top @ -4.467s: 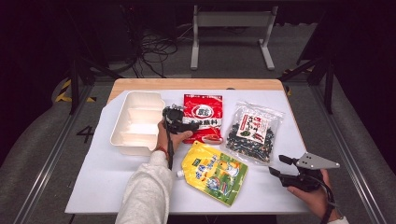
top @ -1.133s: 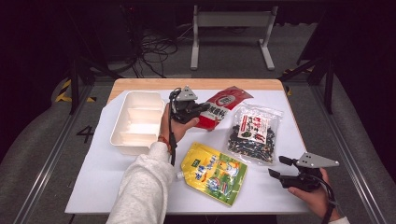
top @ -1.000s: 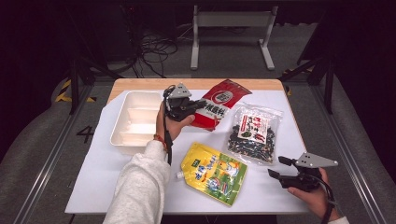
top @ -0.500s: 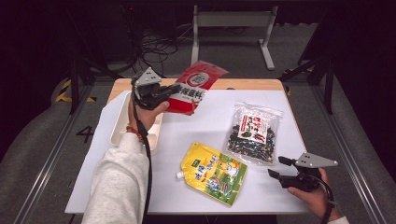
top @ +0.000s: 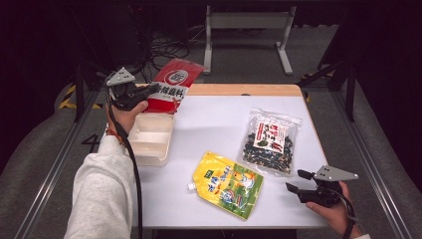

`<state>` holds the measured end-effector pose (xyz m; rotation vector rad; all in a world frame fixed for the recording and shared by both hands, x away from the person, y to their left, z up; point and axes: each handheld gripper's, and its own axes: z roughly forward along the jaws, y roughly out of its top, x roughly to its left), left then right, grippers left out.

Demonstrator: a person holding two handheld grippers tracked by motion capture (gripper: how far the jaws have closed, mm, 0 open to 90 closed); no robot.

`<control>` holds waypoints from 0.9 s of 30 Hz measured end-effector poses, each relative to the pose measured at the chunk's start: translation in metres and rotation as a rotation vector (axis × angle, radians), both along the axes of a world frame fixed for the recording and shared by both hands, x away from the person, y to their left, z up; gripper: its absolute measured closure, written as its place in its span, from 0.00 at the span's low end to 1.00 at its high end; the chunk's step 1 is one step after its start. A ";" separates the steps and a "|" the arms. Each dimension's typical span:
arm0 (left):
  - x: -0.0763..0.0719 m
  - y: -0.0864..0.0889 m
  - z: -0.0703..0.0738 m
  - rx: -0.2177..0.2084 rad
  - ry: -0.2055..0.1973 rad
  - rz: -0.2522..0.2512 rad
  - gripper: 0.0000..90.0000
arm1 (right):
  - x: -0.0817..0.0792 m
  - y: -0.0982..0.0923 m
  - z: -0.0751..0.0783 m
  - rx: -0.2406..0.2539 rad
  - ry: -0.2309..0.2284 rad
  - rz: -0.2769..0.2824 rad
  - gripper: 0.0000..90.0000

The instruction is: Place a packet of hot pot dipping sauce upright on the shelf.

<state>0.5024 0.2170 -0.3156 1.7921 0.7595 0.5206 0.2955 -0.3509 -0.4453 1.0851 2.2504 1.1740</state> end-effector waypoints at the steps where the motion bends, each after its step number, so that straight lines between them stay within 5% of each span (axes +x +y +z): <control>1: 0.000 0.000 0.000 0.000 0.000 0.000 1.00 | -0.001 -0.001 0.000 0.003 0.001 -0.004 0.36; 13: 0.029 0.014 -0.028 0.004 0.021 -0.018 1.00 | -0.015 -0.006 -0.006 -0.017 0.034 -0.059 0.36; 20: 0.038 0.021 -0.045 0.027 0.084 0.000 1.00 | -0.015 -0.004 -0.007 -0.028 0.036 -0.055 0.36; 24: 0.038 0.029 -0.048 0.103 0.122 0.036 0.97 | -0.014 -0.004 -0.008 -0.026 0.039 -0.050 0.36; 27: 0.033 0.028 -0.051 0.267 0.143 0.070 0.98 | -0.013 -0.003 -0.008 -0.029 0.038 -0.042 0.36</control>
